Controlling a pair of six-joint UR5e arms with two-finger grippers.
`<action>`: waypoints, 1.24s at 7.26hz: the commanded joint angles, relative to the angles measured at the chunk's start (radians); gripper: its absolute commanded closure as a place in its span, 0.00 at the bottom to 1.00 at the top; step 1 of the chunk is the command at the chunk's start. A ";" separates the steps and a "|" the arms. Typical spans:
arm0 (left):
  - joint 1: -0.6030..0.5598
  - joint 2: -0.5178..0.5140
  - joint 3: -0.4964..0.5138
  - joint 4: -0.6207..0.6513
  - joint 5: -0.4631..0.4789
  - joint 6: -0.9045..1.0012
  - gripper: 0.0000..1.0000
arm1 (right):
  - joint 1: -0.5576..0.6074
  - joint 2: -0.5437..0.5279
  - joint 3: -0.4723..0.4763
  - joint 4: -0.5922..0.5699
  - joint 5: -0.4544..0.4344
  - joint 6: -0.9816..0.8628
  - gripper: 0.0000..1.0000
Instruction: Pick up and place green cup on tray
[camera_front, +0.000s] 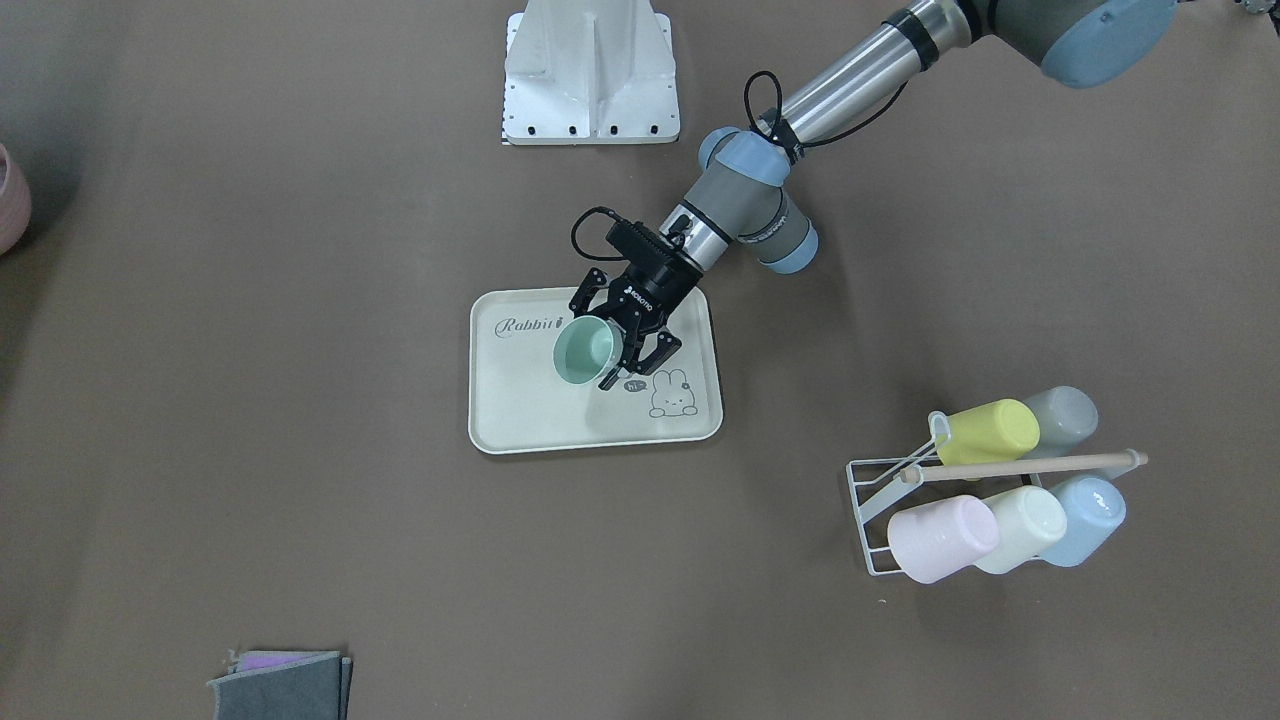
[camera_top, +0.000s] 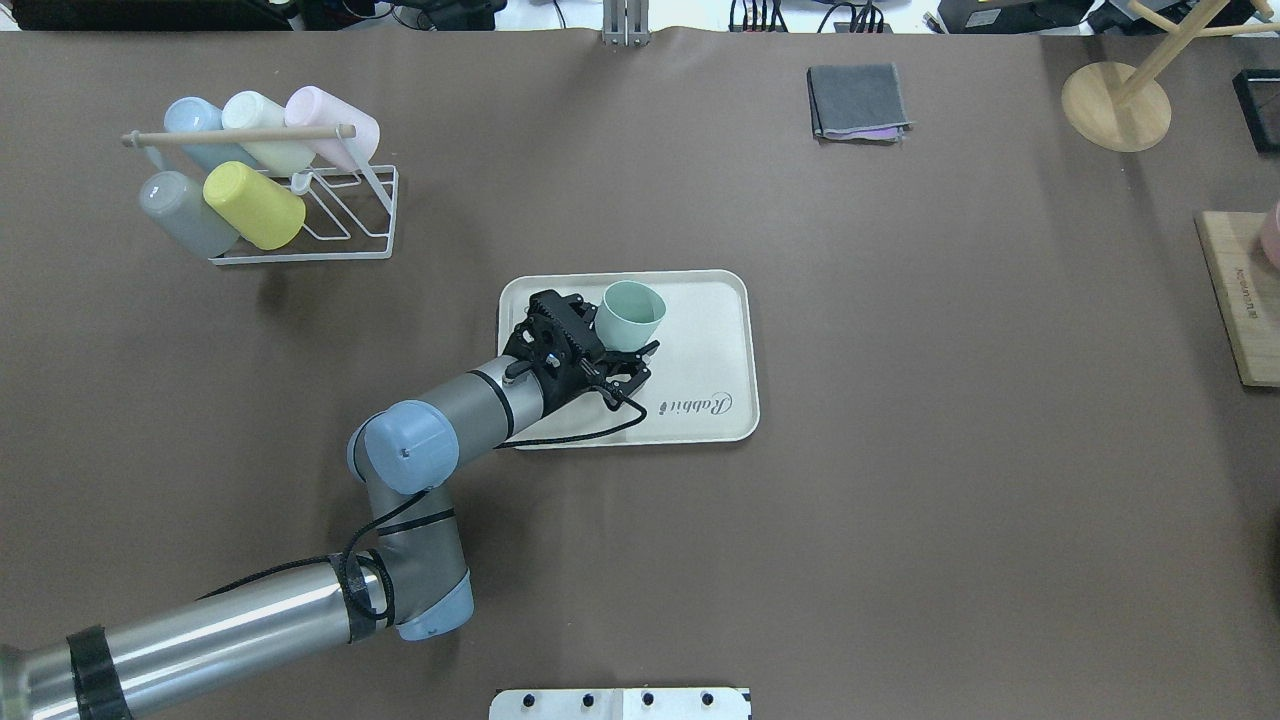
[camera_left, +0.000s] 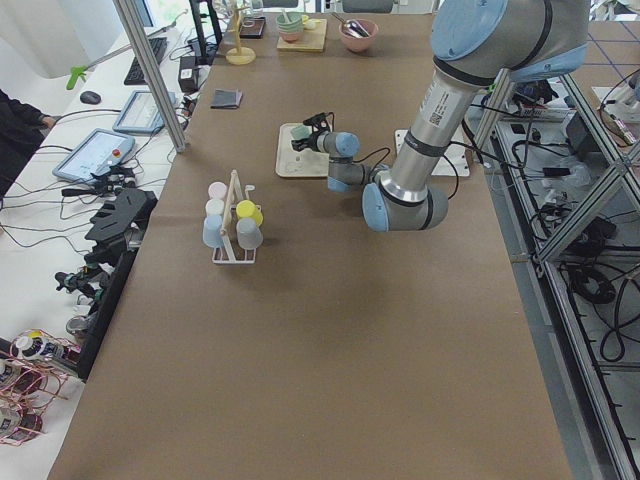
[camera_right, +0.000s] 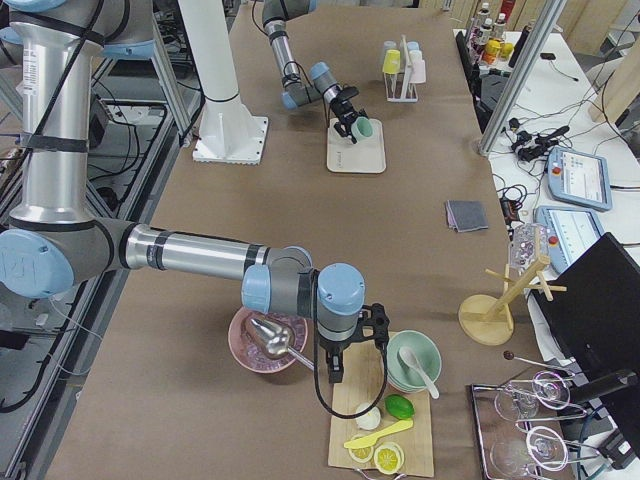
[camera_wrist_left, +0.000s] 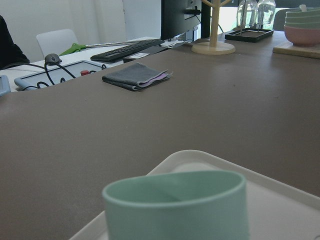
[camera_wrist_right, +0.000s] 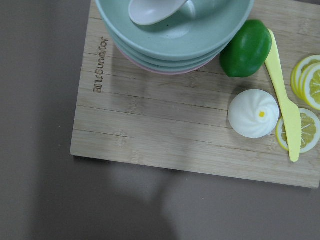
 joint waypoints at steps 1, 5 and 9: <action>0.000 0.000 -0.006 0.001 0.000 0.000 0.31 | 0.000 0.001 0.000 0.000 0.000 0.000 0.00; 0.000 0.000 -0.008 0.001 0.000 0.000 0.26 | 0.000 0.001 0.000 0.000 0.000 0.000 0.00; 0.000 0.000 -0.009 0.000 -0.001 0.000 0.26 | 0.000 0.001 0.002 0.001 0.002 0.000 0.00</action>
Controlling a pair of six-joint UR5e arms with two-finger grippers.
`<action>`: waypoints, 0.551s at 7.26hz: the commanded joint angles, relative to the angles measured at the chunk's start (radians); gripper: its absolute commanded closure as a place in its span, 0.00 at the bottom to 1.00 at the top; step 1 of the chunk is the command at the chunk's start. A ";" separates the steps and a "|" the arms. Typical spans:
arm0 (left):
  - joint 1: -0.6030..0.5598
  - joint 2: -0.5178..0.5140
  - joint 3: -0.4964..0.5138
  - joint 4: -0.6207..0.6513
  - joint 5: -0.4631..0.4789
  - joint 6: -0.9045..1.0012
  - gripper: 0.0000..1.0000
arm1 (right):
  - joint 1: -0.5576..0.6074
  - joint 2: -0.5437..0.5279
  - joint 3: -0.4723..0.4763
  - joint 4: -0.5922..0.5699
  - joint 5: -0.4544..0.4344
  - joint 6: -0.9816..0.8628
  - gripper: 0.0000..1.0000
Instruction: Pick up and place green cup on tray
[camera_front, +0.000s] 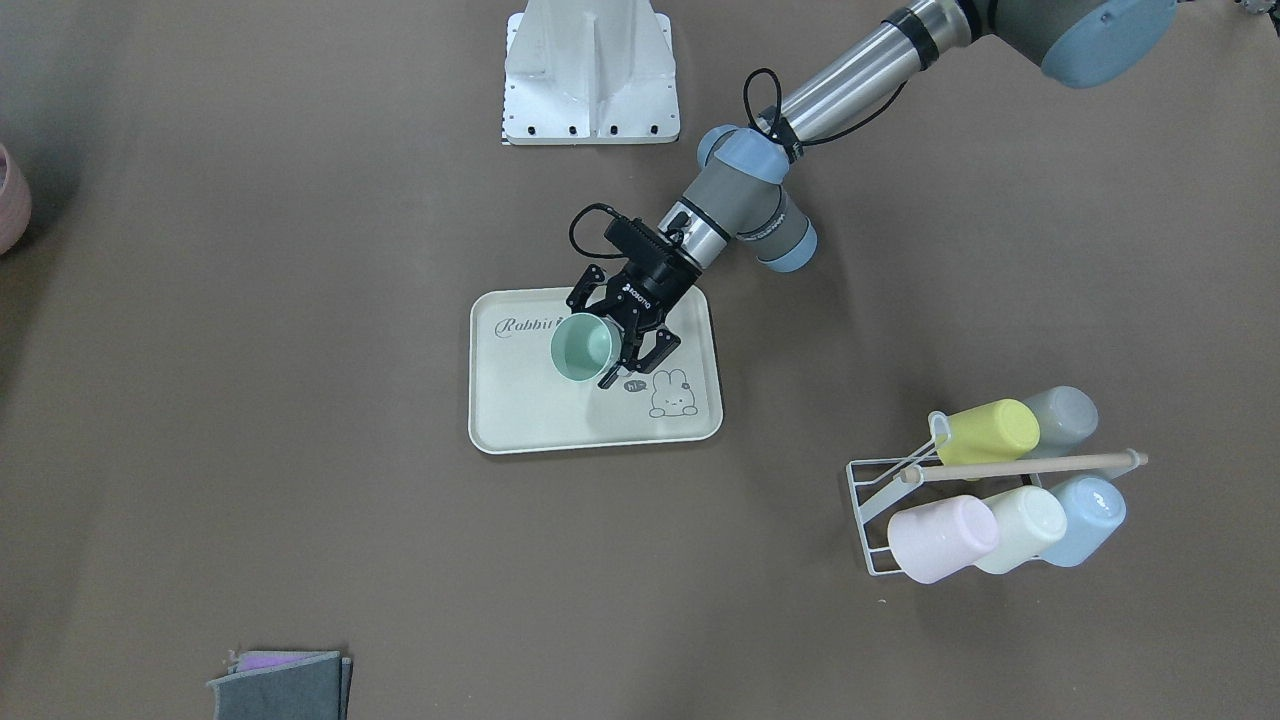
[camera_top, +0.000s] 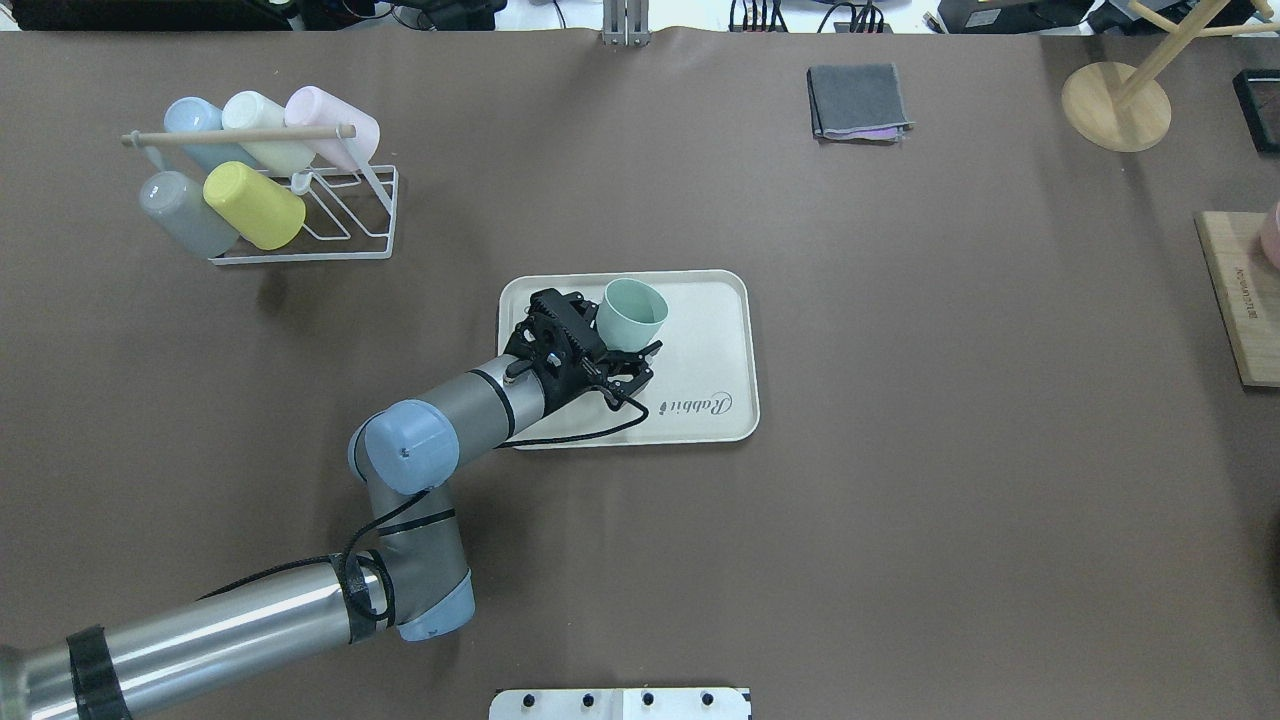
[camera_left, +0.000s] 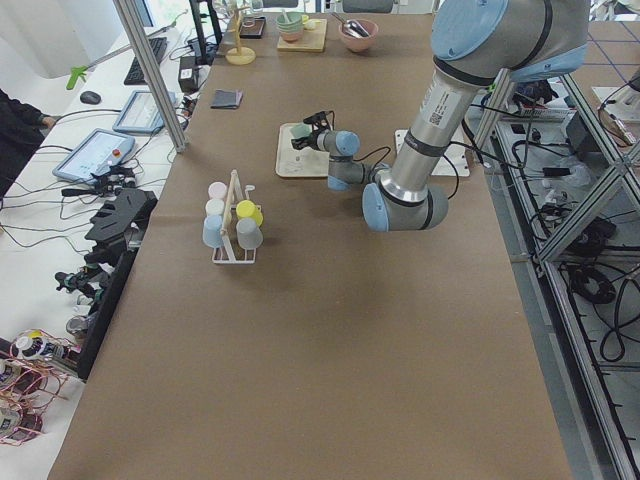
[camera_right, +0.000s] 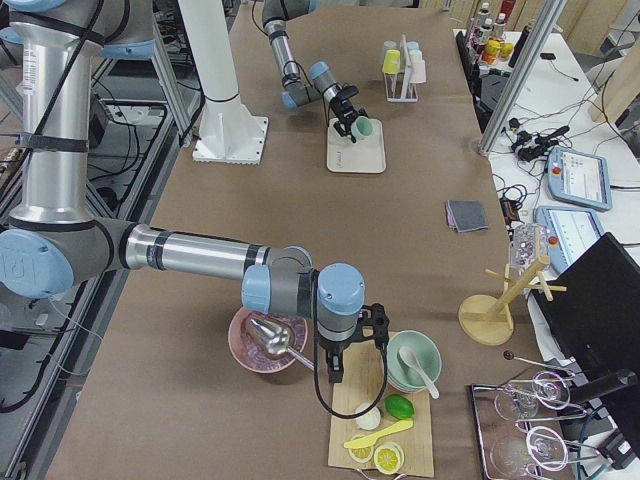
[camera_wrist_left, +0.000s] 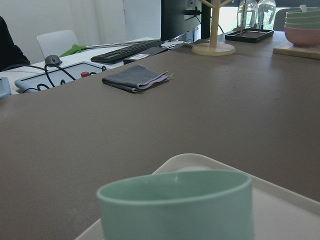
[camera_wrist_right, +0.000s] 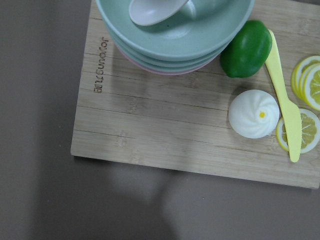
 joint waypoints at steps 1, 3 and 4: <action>-0.002 0.000 -0.001 -0.001 -0.001 0.000 0.26 | 0.000 0.002 0.001 0.001 0.001 0.000 0.00; 0.000 0.001 -0.006 -0.001 -0.001 0.000 0.24 | 0.000 0.002 0.003 0.001 0.004 0.002 0.00; 0.000 0.001 -0.007 -0.001 -0.001 0.000 0.24 | 0.000 0.002 0.001 0.001 0.004 0.002 0.00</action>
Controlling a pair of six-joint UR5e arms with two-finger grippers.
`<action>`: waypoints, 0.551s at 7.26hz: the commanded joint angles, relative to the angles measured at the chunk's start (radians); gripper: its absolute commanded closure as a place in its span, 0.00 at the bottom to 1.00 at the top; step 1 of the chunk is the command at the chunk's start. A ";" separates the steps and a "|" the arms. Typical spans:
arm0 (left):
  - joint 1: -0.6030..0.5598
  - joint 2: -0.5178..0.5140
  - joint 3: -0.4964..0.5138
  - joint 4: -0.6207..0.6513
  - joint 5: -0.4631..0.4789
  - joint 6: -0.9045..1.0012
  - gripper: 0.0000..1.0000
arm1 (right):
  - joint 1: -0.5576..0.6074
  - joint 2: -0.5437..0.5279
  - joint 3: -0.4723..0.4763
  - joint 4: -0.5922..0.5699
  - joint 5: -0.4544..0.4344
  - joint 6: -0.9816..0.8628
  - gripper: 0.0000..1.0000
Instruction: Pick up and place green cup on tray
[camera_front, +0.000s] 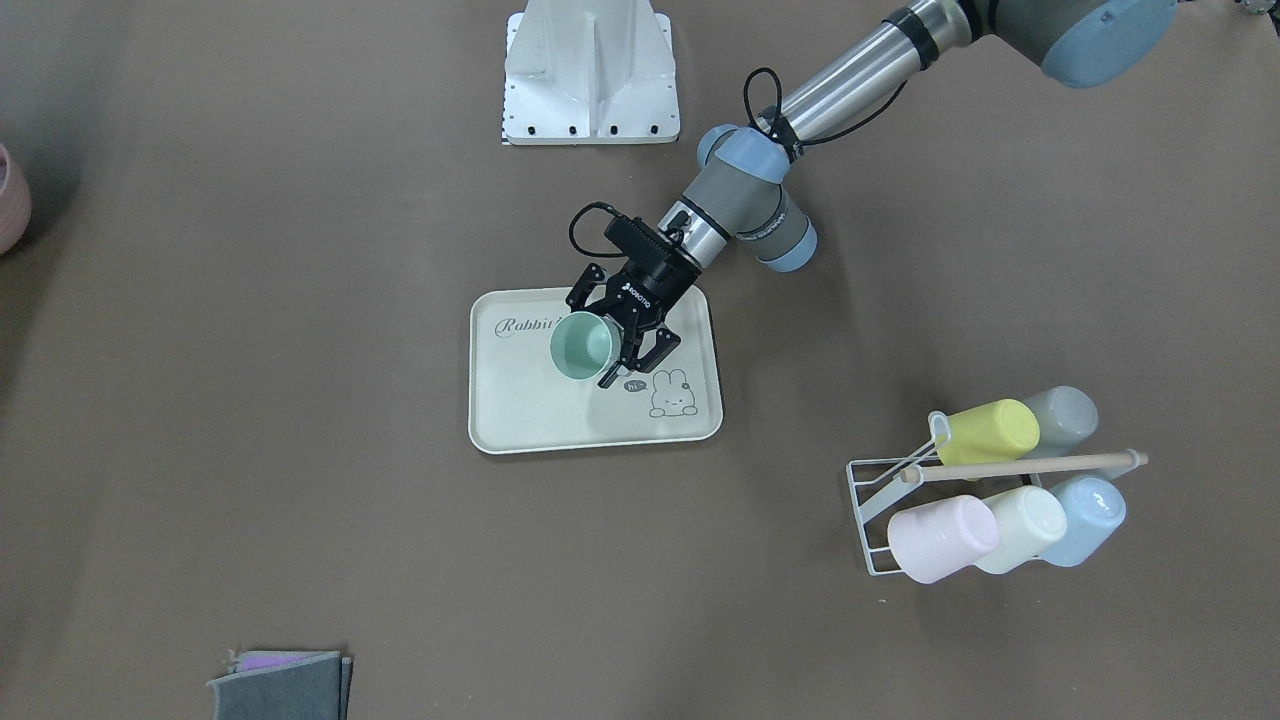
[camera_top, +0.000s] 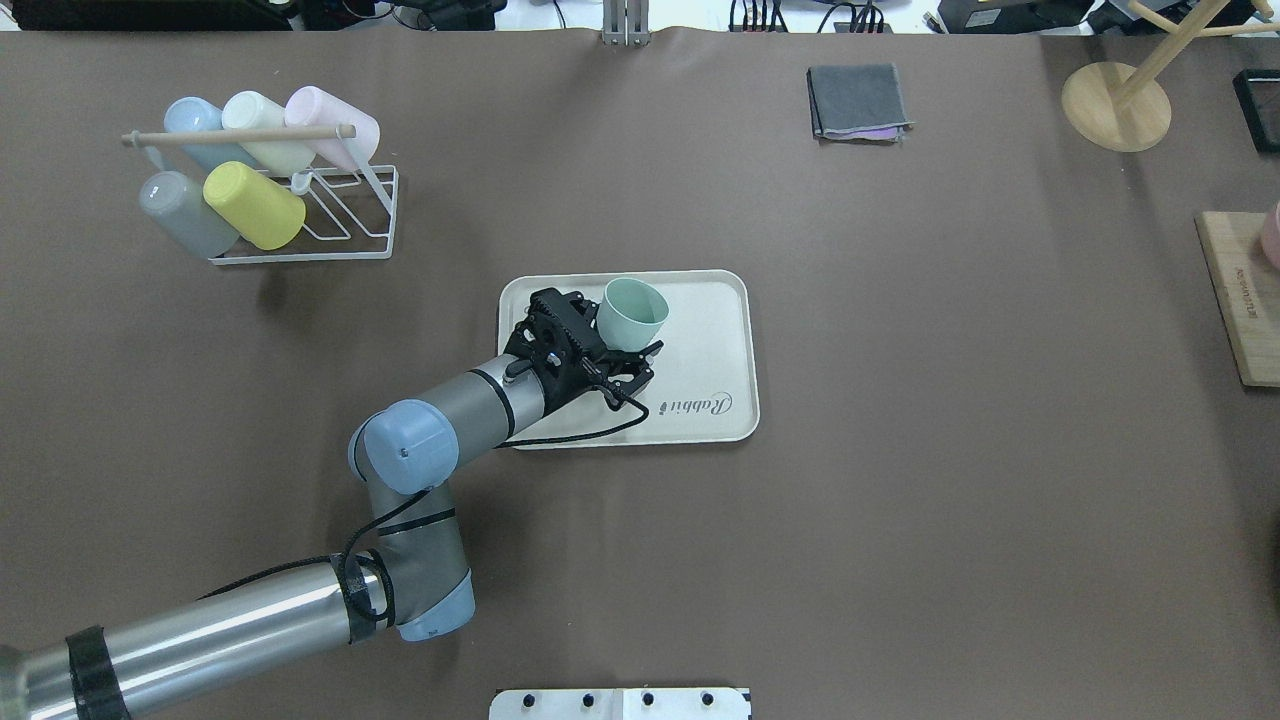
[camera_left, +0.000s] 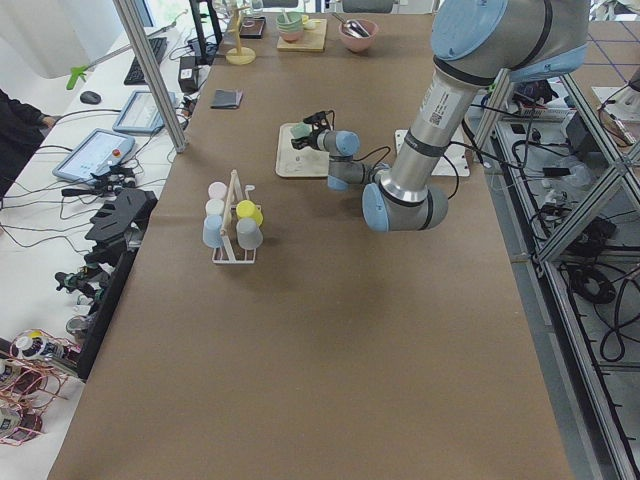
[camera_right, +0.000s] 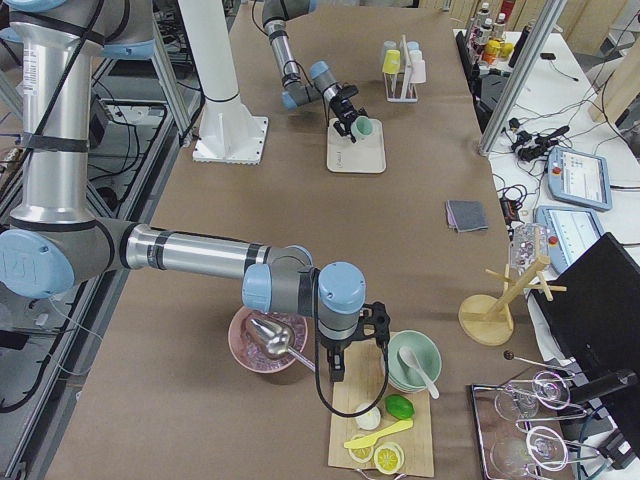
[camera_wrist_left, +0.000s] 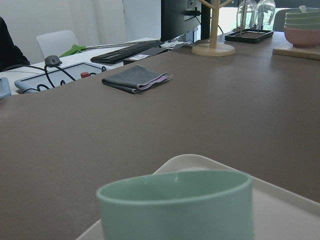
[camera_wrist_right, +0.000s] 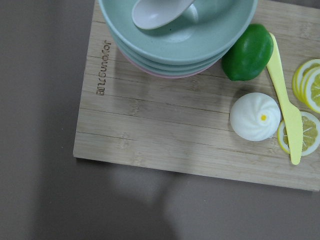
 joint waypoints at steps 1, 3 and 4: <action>-0.001 0.000 -0.003 0.000 0.000 0.000 0.22 | 0.000 0.000 -0.001 0.000 0.001 0.001 0.00; -0.001 0.000 -0.003 0.001 0.001 0.000 0.17 | 0.000 0.000 -0.001 0.000 0.001 -0.001 0.00; -0.003 0.000 -0.009 0.000 0.001 0.000 0.15 | 0.000 0.000 -0.001 0.000 0.001 -0.001 0.00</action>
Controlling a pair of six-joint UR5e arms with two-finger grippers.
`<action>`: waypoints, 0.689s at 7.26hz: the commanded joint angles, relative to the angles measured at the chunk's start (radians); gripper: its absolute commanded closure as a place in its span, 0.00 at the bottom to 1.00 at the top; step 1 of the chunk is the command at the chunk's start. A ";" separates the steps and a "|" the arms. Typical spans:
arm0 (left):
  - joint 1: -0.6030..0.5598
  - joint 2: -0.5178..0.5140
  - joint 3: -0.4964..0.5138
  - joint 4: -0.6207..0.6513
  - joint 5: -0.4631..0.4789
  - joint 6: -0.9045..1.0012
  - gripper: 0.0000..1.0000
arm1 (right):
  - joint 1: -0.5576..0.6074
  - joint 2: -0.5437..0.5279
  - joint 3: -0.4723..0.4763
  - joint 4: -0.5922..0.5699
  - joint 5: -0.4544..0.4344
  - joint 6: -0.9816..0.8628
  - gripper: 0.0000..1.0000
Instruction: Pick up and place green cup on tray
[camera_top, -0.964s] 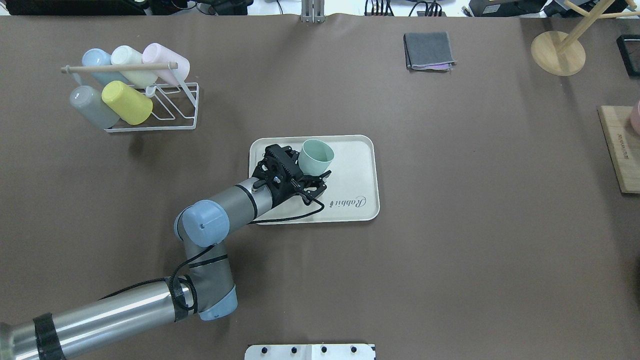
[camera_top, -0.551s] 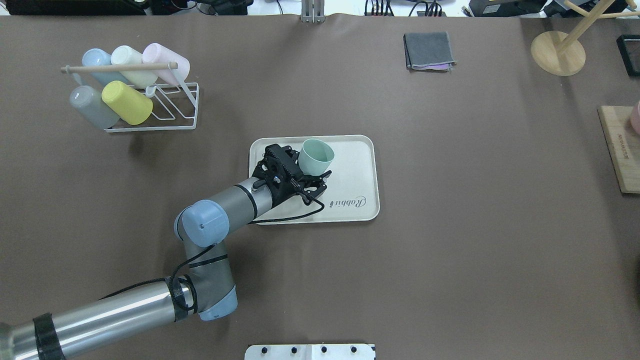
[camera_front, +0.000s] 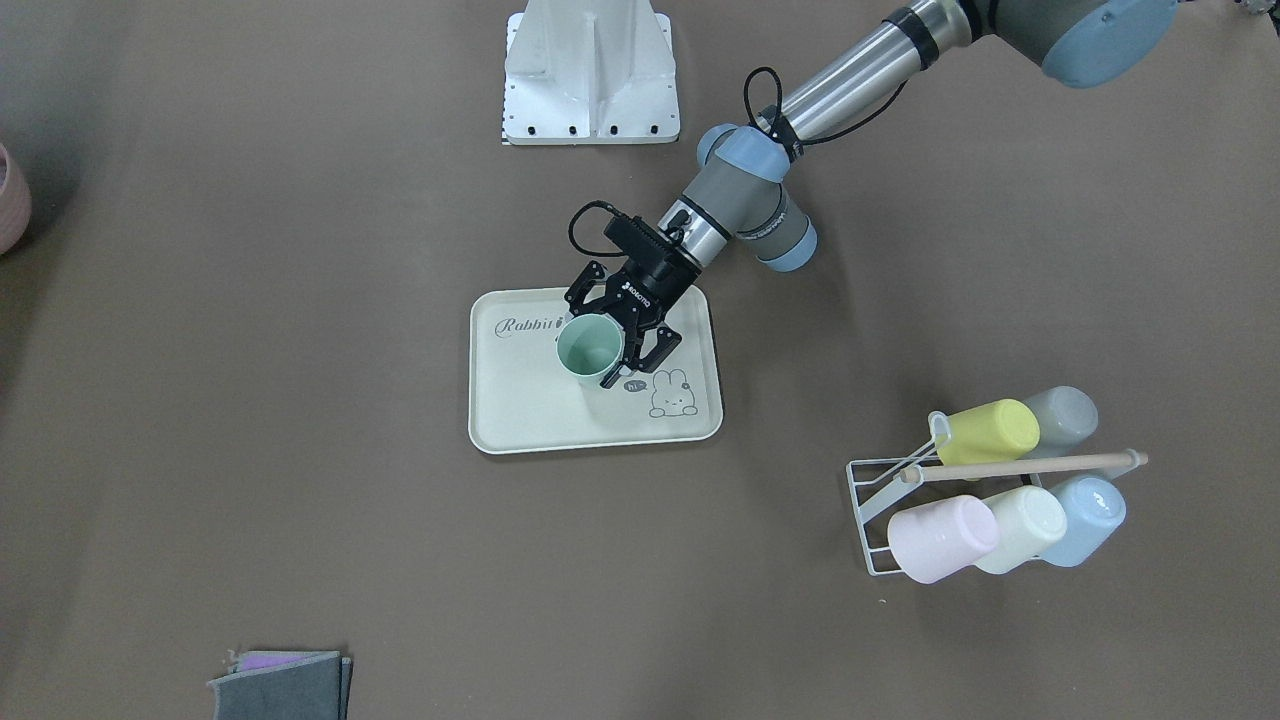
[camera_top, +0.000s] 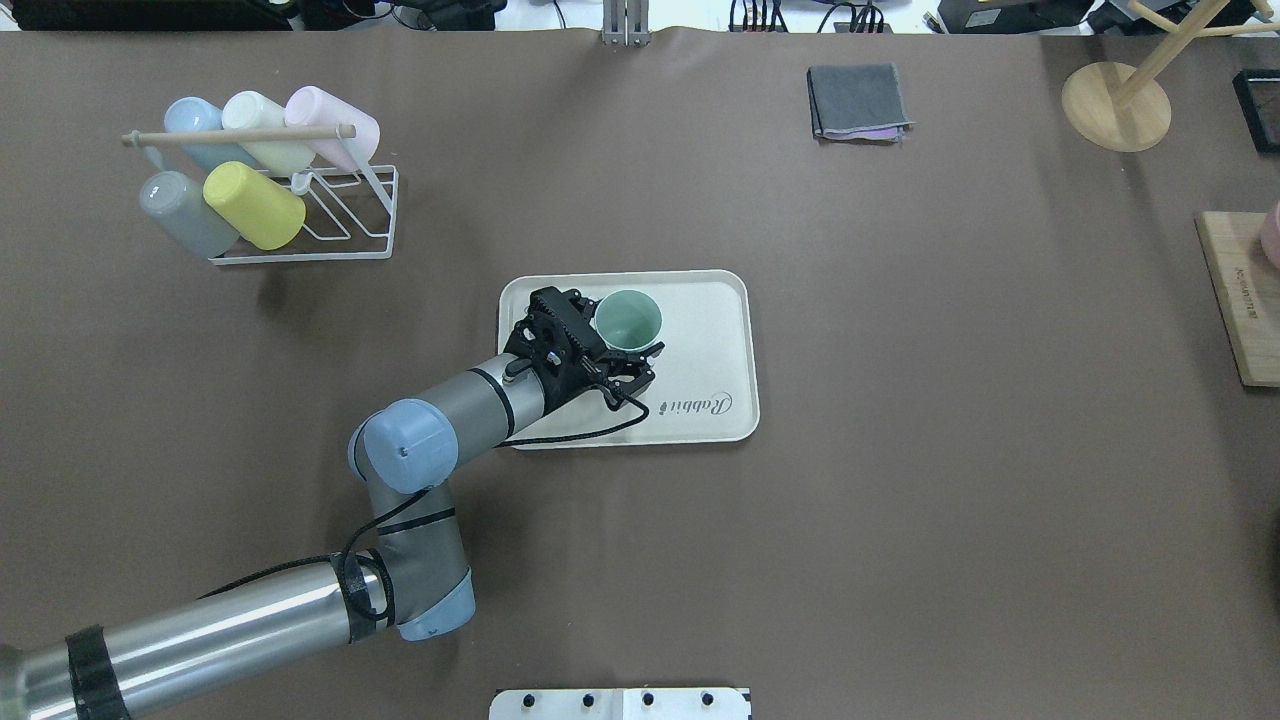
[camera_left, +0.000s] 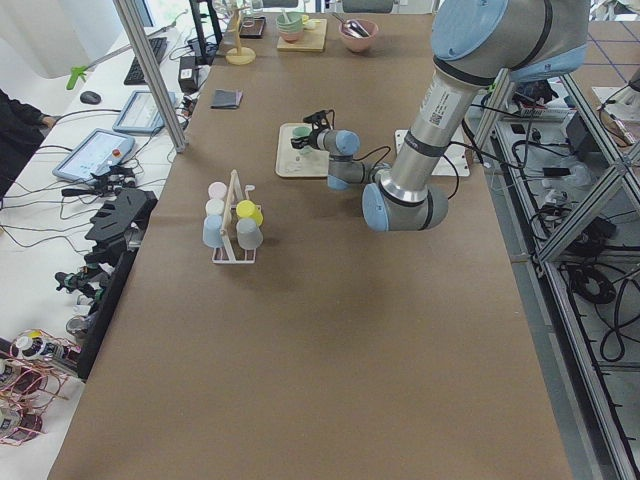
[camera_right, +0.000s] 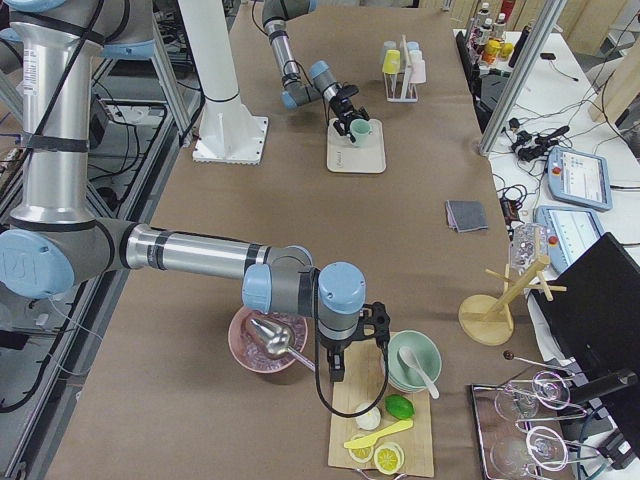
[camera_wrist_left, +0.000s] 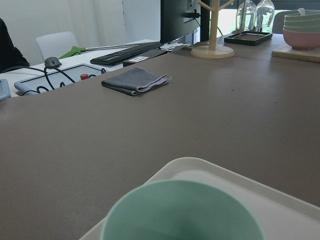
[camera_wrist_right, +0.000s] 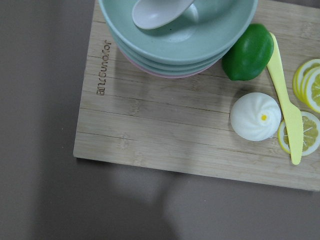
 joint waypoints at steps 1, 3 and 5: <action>-0.003 0.001 -0.006 -0.001 -0.001 0.000 0.15 | 0.000 0.000 0.000 0.000 0.000 0.001 0.00; -0.004 0.003 -0.023 -0.001 -0.001 0.000 0.14 | 0.000 0.000 0.000 0.000 0.000 0.001 0.00; -0.023 0.027 -0.063 -0.001 -0.019 -0.001 0.01 | 0.000 -0.002 0.000 0.000 -0.001 0.001 0.00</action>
